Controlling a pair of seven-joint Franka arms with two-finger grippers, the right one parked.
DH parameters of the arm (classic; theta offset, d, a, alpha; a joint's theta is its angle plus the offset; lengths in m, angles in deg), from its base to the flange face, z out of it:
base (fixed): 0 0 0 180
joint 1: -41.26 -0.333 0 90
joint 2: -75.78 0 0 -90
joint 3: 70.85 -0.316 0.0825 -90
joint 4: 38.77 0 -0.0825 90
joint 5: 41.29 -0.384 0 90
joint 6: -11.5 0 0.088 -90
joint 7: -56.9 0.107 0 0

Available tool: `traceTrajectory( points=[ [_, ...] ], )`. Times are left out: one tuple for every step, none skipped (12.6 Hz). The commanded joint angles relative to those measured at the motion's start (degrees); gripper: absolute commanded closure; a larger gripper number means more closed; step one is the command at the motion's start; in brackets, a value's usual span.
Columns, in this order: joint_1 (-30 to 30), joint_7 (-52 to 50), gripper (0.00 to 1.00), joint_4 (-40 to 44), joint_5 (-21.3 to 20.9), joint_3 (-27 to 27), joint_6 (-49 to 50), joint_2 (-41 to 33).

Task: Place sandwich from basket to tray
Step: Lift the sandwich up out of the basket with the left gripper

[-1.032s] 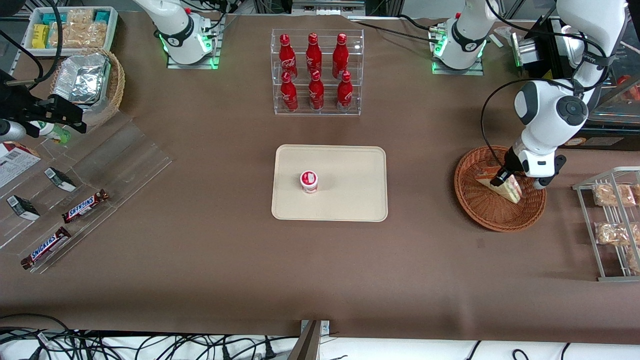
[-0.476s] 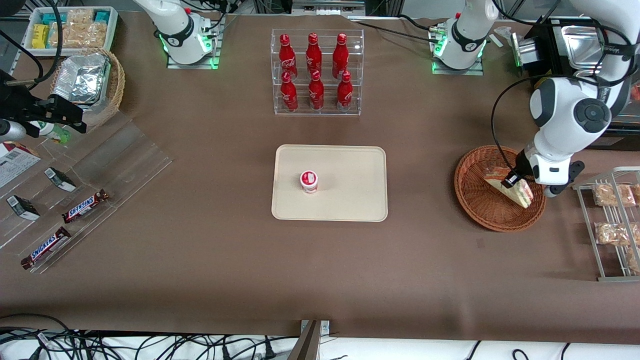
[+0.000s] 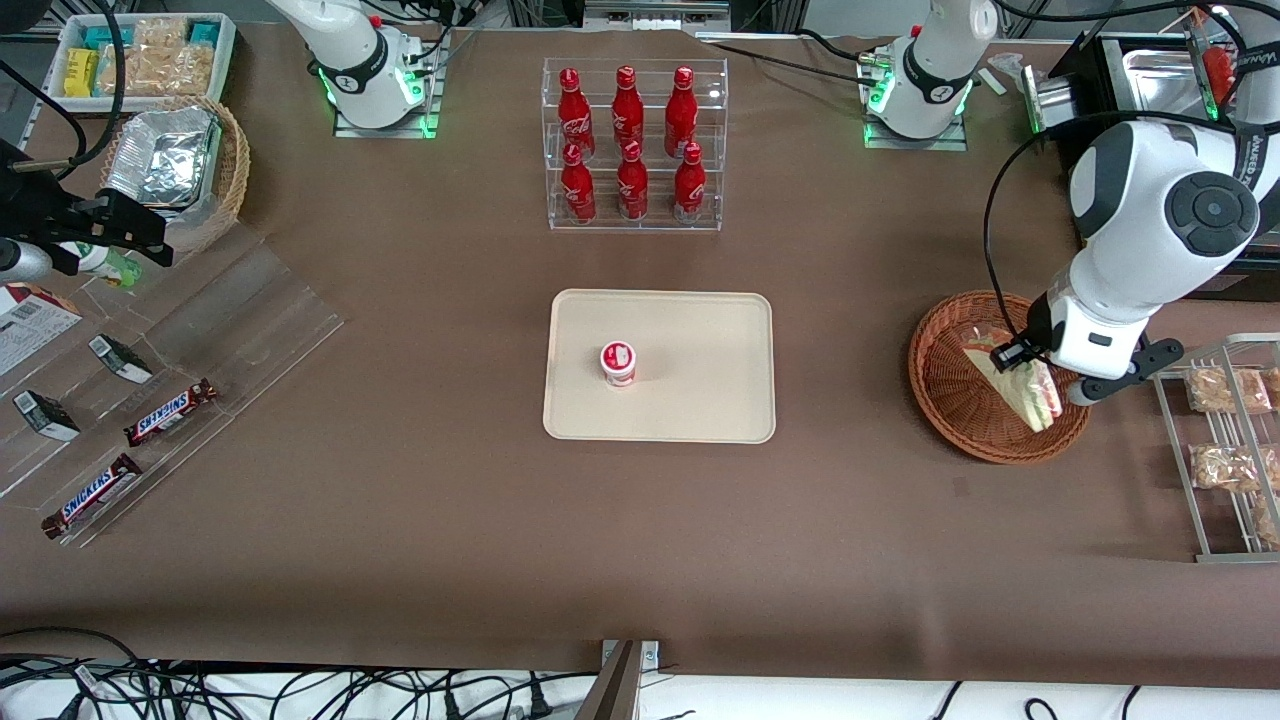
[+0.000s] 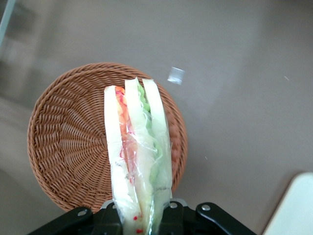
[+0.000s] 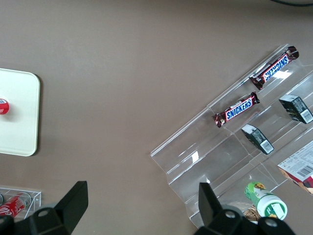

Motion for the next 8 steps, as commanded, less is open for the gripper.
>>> traceTrajectory(
  points=[
    [-0.28,8.83,1.00,4.19,-1.01,3.36,5.63,0.35],
    [-0.28,10.17,1.00,4.98,-0.57,4.94,6.25,0.35],
    [-0.28,10.70,1.00,5.34,-0.48,6.96,6.25,0.35],
    [-0.28,11.93,1.00,5.43,-0.39,9.41,6.25,0.70],
    [-0.19,12.20,1.00,5.52,-0.31,11.79,6.08,1.14],
    [-0.10,12.20,1.00,5.52,-0.13,13.90,5.99,1.58],
    [-0.01,12.12,1.00,6.04,0.31,15.92,6.08,2.11],
    [0.08,11.68,1.00,6.13,1.18,17.85,6.08,2.72]
  ],
)
